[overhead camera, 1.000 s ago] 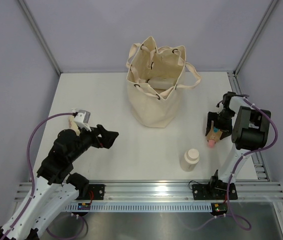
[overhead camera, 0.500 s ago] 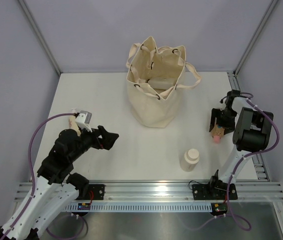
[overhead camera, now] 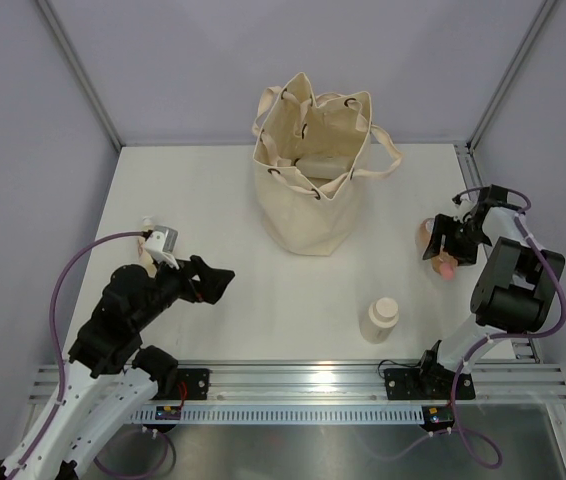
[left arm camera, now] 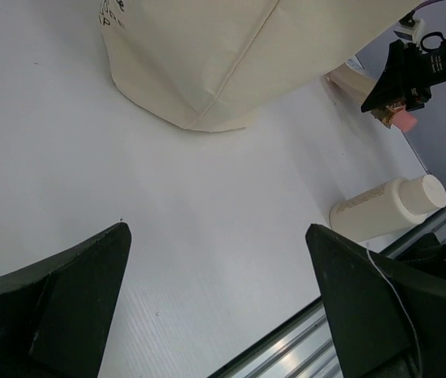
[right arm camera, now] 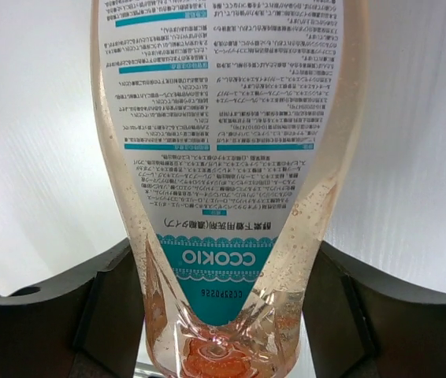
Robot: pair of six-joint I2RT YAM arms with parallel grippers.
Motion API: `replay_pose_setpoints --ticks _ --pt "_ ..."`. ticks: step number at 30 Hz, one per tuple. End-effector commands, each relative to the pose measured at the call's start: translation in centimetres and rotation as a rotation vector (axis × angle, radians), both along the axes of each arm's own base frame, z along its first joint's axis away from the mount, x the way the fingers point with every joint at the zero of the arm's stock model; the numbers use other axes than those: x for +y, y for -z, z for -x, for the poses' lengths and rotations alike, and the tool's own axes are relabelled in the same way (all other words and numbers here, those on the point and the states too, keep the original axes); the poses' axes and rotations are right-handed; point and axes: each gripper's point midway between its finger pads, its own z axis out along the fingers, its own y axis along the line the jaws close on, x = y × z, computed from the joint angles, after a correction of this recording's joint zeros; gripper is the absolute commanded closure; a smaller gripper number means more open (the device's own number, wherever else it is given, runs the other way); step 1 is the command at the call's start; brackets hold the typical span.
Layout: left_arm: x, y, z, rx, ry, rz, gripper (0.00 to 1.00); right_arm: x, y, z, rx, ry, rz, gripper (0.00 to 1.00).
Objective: Place the personal care products into the canvas bag
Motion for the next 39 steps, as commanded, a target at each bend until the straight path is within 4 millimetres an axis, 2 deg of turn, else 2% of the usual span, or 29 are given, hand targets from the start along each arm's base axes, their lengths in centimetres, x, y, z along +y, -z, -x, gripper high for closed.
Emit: replay_pose_setpoints --ticks 1,7,17,26,28,31,32,34,35,36,38,39 --pt "-0.2 -1.4 0.3 -0.028 0.013 0.039 0.01 0.7 -2.5 -1.0 -0.130 -0.054 -0.060 1.00" --pt "-0.3 -1.1 0.4 -0.024 0.010 0.055 0.01 1.5 -4.0 -0.8 -0.179 -0.059 -0.158 1.00" --pt "-0.6 -1.1 0.3 -0.016 0.020 0.058 0.01 2.8 -9.2 -2.0 -0.324 -0.116 -0.278 1.00" --pt "-0.7 -1.1 0.0 -0.006 0.015 0.059 0.01 4.3 -11.2 -2.4 -0.386 -0.157 -0.379 1.00" --pt "-0.7 -1.1 0.0 -0.006 0.014 0.058 0.01 4.8 -12.8 -2.7 -0.426 -0.171 -0.403 1.00" --pt "-0.7 -1.2 -0.1 -0.002 0.010 0.057 0.01 5.0 -16.6 -3.0 -0.507 -0.187 -0.392 1.00" --pt "-0.7 -1.3 -0.2 -0.004 0.009 0.056 0.01 5.2 -18.1 -2.7 -0.531 -0.191 -0.383 1.00" --pt "-0.7 -1.1 -0.4 0.004 0.008 0.042 0.01 5.3 -22.5 -3.1 -0.620 -0.211 -0.347 1.00" --pt "-0.7 -1.1 -0.4 0.006 0.008 0.041 0.01 5.5 -22.7 -2.8 -0.614 -0.206 -0.358 1.00" --pt "-0.7 -1.1 -0.6 0.007 0.004 0.036 0.01 5.5 -24.9 -3.0 -0.660 -0.220 -0.342 1.00" --pt "-0.7 -1.0 -0.6 0.010 0.001 0.034 0.01 5.9 -27.4 -2.7 -0.690 -0.220 -0.350 1.00" --pt "-0.6 -0.9 -0.7 0.009 -0.001 0.030 0.01 6.1 -29.6 -2.8 -0.739 -0.239 -0.329 1.00"
